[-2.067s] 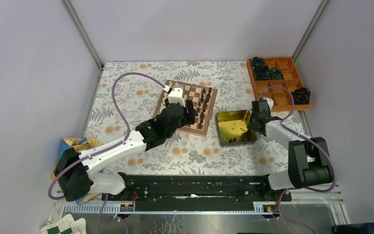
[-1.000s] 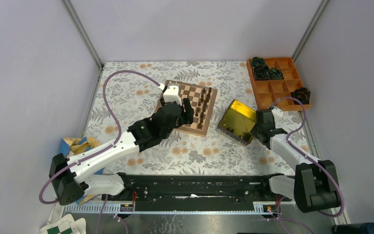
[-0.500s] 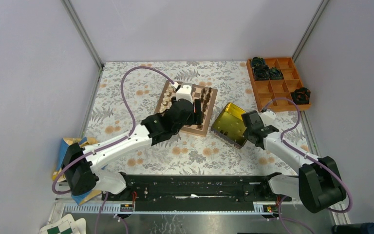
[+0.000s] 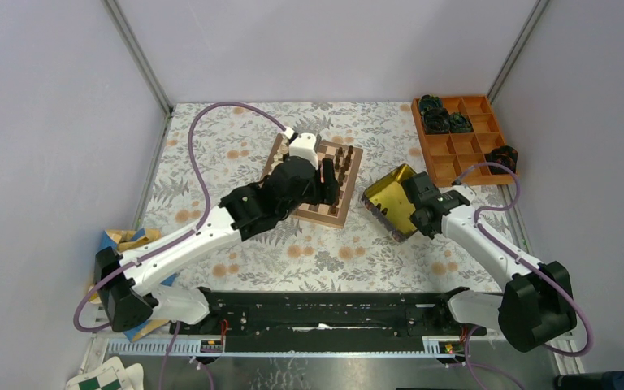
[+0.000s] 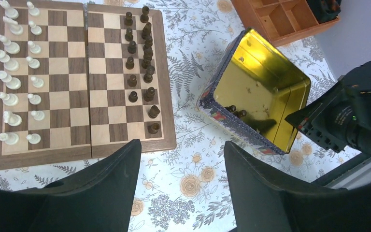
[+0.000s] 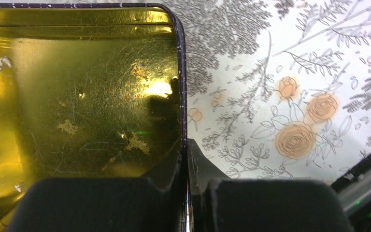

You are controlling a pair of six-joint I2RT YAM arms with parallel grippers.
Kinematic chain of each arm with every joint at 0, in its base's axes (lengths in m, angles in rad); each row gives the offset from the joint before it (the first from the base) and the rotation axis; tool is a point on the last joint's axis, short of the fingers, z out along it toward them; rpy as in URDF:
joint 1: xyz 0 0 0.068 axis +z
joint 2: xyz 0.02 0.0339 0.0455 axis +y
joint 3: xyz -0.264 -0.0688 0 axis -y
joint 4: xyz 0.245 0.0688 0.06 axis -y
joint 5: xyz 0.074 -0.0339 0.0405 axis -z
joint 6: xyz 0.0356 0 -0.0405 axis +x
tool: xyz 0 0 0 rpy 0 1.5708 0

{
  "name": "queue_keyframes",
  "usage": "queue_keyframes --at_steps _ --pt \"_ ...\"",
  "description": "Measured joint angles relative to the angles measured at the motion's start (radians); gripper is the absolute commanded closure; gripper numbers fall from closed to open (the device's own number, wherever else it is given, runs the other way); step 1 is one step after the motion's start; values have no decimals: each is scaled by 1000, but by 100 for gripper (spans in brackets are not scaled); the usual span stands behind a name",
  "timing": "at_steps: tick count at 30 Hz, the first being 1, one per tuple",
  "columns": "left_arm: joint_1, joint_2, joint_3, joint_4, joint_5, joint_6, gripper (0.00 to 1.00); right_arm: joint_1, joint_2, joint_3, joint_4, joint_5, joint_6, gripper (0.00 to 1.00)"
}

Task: Set up the chess pieces on the board
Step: Adjust the storage box at the center of the board.

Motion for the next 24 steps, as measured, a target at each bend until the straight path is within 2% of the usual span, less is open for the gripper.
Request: queue_keyframes --at_steps 11,24 --pt "-19 -1 40 -33 3 40 29 1 10 -16 -55 -43 139 100" --pt "-19 -61 -12 -29 27 66 29 37 47 -60 -83 -59 308 100"
